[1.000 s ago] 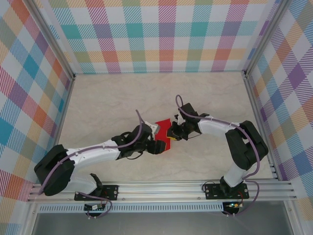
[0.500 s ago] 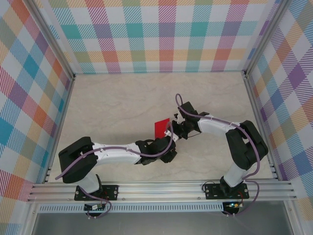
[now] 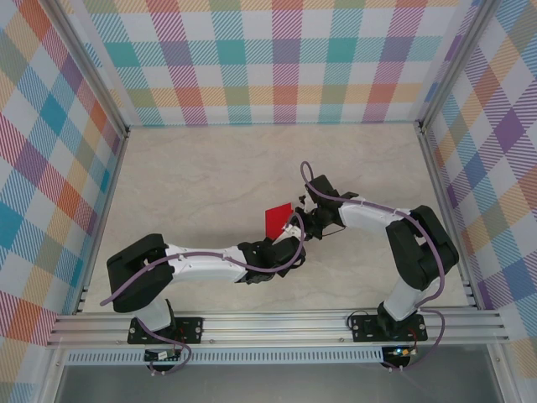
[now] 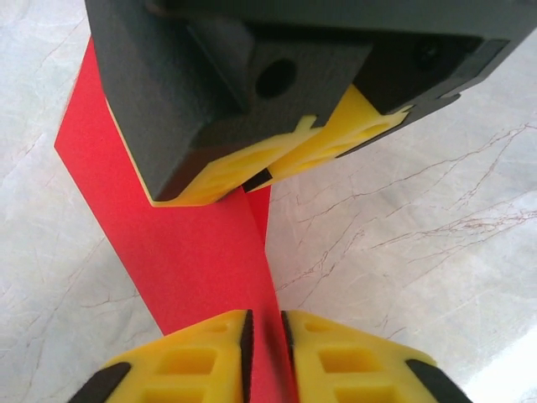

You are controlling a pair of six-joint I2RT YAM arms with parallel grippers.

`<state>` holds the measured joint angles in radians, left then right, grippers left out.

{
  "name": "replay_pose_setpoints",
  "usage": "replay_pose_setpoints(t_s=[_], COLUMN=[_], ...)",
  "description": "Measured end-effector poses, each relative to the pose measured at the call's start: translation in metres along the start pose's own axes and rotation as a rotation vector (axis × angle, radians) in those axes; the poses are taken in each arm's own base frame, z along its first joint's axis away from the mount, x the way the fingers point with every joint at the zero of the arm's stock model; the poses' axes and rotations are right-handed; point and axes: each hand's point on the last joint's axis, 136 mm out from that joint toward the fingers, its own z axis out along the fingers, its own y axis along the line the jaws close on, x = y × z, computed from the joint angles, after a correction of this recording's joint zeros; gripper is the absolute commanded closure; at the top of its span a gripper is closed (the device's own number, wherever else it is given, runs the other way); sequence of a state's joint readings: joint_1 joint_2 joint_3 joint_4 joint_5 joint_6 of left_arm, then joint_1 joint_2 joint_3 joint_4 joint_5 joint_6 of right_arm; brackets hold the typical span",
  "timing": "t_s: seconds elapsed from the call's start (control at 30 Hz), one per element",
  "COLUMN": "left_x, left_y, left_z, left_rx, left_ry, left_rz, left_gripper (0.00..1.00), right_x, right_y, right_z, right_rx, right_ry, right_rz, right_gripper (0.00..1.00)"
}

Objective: Fold a paper plane with a square sheet of paper (pick it up from the middle)
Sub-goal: Third fold the triangle at the center of the table.

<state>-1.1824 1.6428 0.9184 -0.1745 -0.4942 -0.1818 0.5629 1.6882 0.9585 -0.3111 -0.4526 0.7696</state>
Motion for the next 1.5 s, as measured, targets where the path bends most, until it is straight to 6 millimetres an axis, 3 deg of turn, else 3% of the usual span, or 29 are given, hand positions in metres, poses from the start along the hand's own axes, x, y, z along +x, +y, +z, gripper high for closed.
replay_pose_setpoints(t_s=[0.27,0.53,0.73,0.9,1.2,1.5], left_x=[0.005,0.015,0.016,0.016,0.017,0.018], left_y=[-0.011,-0.014,-0.019,-0.019,-0.024,-0.02], left_z=[0.003,0.005,0.001,0.001,0.0,0.002], left_rx=[0.1,0.191,0.242,0.263,0.301,0.321], left_ry=[0.04,0.079,0.088,0.098,0.111,0.129], left_rz=[-0.007,-0.041,-0.06,-0.085,-0.108,-0.142], left_gripper=[0.97,0.98,0.98,0.98,0.99,0.99], right_x=[-0.002,-0.011,-0.017,-0.027,-0.029,-0.035], right_y=[-0.009,-0.008,-0.006,0.009,0.006,0.011], right_z=[-0.003,-0.031,-0.036,-0.033,-0.02,-0.025], right_rx=[0.048,0.085,0.095,0.07,0.069,0.068], right_ry=[-0.027,-0.135,-0.159,-0.155,-0.109,-0.117], right_rz=[-0.021,-0.095,-0.15,-0.201,-0.242,-0.285], right_gripper=[0.63,0.52,0.61,0.67,0.68,0.67])
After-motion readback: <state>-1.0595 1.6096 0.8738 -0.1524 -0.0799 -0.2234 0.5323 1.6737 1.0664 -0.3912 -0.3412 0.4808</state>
